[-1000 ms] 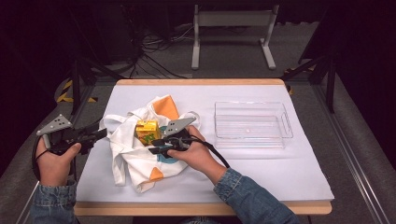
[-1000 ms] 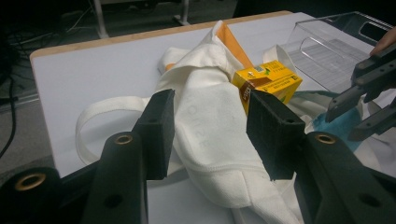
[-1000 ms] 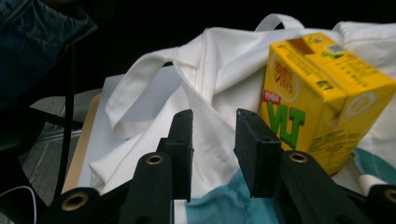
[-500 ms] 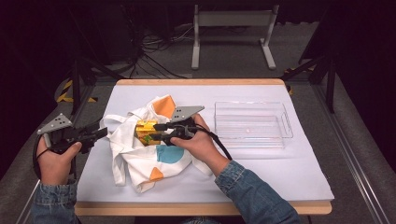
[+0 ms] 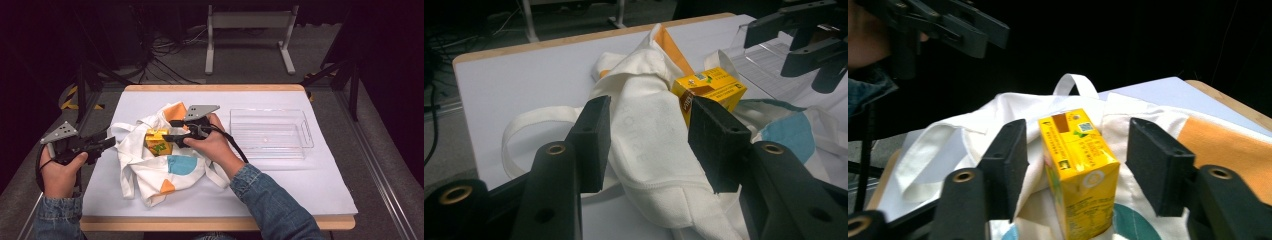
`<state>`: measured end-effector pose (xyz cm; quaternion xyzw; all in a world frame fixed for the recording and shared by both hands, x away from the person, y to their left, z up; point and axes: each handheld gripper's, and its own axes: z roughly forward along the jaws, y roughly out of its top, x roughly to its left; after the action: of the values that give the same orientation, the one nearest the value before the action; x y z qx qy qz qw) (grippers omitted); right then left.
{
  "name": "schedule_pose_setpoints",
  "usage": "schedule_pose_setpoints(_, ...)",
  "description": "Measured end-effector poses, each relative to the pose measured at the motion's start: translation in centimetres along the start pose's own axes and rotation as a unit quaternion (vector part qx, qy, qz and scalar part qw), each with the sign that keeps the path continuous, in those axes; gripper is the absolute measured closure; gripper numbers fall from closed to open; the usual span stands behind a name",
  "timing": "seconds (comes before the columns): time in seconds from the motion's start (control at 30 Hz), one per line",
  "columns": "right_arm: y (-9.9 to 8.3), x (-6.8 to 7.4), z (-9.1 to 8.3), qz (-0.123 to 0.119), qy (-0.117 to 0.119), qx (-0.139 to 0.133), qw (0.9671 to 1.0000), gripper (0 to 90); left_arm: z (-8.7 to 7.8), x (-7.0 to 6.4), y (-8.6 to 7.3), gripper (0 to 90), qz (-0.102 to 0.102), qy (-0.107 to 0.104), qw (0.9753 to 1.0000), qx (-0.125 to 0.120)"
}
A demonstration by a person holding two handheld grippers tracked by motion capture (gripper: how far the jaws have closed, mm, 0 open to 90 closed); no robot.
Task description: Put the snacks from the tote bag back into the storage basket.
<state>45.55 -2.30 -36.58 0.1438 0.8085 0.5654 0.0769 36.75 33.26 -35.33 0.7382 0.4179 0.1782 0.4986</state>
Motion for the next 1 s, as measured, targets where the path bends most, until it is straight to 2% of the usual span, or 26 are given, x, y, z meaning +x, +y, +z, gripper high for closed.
schedule_pose_setpoints(0.03, 0.0, 0.0, 0.0, 0.0, 0.0, 0.0, 1.0, 39.3, 0.0, 0.0, 0.0, 52.1, 0.0, 0.0, 1.0, 0.0)
schedule_pose_setpoints(0.23, -0.5, -1.1, 1.8, 0.005, 0.004, 0.0, 1.0, 26.4, -0.1, 0.1, 0.0, 52.1, -0.002, 0.0, 1.0, 0.0)
schedule_pose_setpoints(0.47, -1.5, -1.4, 3.5, 0.016, 0.013, 0.008, 0.9998, 23.2, -0.1, 0.1, -0.1, 50.6, 0.0, 0.003, 1.0, -0.001)
schedule_pose_setpoints(1.0, -2.8, -1.6, 5.4, 0.008, 0.016, 0.027, 0.9995, 24.6, -0.1, 0.2, -0.1, 47.5, 0.0, 0.005, 1.0, -0.001)
